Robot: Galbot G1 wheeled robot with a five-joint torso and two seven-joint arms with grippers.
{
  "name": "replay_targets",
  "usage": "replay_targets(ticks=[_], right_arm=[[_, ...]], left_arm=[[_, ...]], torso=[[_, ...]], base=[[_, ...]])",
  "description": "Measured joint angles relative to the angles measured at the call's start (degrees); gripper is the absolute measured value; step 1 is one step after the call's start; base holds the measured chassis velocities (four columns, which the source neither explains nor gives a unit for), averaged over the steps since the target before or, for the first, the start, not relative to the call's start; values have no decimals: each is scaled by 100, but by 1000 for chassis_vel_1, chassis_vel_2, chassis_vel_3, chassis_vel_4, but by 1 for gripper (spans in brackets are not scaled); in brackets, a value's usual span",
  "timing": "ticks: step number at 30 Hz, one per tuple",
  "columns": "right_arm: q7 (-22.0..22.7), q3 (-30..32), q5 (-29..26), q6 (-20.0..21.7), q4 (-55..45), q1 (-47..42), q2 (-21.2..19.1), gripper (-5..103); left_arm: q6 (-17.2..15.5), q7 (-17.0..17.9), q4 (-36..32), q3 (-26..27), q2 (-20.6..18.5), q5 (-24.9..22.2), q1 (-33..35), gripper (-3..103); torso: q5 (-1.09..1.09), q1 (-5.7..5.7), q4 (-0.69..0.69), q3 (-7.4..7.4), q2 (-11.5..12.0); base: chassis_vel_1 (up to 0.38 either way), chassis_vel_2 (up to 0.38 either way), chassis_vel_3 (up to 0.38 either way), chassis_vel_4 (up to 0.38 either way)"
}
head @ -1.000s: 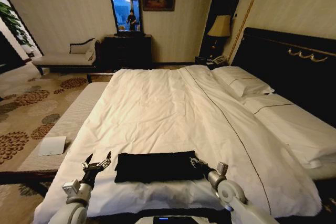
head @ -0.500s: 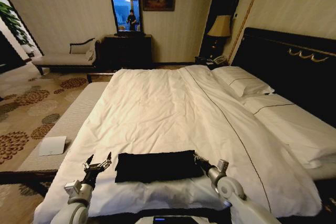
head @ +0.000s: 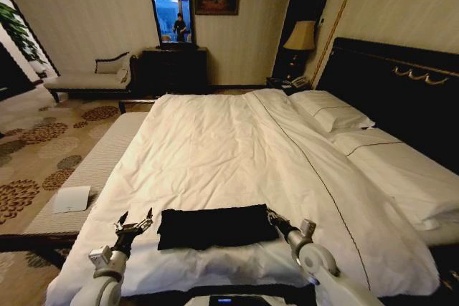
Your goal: Fold the clothes on the bed.
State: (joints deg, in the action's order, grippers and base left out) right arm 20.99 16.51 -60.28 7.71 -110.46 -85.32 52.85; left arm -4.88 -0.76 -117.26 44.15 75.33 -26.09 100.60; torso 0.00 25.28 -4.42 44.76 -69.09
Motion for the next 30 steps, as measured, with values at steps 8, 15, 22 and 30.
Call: replay_targets(ticks=[8, 15, 22, 30], right_arm=[[640, 64, -318, 174, -631, -617, 107, 59], [816, -47, -310, 319, -519, -682, 267, 86], [716, -49, -439, 324, -371, -617, 375, 100], [609, -68, -451, 301, -246, -560, 504, 83]], left_arm=[[24, -3, 29, 1, -6, -14, -31, 100], [25, -4, -16, 30, -61, -76, -23, 100], [62, -5, -27, 51, -89, -105, 26, 100], [73, -6, -62, 48, -113, -113, 42, 100]], torso=[[-1, 0, 0, 0, -1], [0, 0, 0, 0, -1], [0, 0, 1, 0, -1], [-1, 0, 0, 0, -1]], base=[[0, 0, 0, 0], [0, 0, 0, 0], [0, 0, 0, 0], [0, 0, 0, 0]])
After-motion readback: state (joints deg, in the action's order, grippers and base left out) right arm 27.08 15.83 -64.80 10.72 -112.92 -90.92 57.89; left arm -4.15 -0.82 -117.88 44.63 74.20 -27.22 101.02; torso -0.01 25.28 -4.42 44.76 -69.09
